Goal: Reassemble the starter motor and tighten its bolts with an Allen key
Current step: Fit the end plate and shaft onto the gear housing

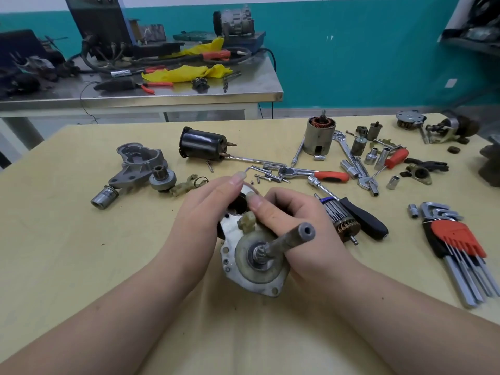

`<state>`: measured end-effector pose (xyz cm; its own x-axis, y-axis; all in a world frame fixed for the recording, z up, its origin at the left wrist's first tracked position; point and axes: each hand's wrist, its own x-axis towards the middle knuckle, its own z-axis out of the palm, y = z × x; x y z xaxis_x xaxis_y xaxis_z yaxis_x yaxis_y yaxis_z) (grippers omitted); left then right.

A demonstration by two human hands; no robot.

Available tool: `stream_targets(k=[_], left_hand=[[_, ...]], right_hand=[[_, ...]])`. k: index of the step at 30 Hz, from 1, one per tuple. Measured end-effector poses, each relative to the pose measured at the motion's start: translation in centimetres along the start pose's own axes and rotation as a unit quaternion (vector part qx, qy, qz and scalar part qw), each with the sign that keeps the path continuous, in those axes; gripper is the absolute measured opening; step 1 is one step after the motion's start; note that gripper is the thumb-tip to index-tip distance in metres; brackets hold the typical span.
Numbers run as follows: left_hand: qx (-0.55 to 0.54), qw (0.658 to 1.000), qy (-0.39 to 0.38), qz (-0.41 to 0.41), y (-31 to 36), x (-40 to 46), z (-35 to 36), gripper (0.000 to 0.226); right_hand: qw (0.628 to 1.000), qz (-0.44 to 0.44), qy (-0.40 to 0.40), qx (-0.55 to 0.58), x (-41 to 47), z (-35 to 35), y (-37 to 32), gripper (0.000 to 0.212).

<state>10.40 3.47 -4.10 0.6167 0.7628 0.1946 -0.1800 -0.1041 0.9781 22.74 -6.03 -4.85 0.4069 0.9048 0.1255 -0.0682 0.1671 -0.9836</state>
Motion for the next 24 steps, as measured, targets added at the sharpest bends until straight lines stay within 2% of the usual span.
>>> stream_targets(k=[3, 7, 10, 17, 24], left_hand=[[-0.003, 1.0, 0.008, 0.004, 0.2, 0.0, 0.0, 0.071], [0.008, 0.999, 0.048, 0.018, 0.2, -0.1, -0.2, 0.044], [-0.025, 0.998, 0.063, -0.01, 0.2, -0.2, -0.2, 0.036], [0.0, 0.998, 0.065, 0.024, -0.2, -0.6, 0.2, 0.041], [0.06, 0.994, 0.078, 0.046, 0.0, -0.7, 0.1, 0.039]], right_hand=[[1.0, -0.018, -0.012, -0.011, -0.2, 0.1, 0.2, 0.042], [0.999, 0.014, -0.015, 0.03, -0.4, 0.9, 0.4, 0.039], [0.997, 0.05, -0.015, 0.055, -0.4, 0.9, 0.5, 0.039], [1.0, 0.003, -0.014, 0.024, -0.6, 0.7, 0.7, 0.041], [1.0, 0.004, -0.02, 0.008, -0.1, 0.7, 0.4, 0.042]])
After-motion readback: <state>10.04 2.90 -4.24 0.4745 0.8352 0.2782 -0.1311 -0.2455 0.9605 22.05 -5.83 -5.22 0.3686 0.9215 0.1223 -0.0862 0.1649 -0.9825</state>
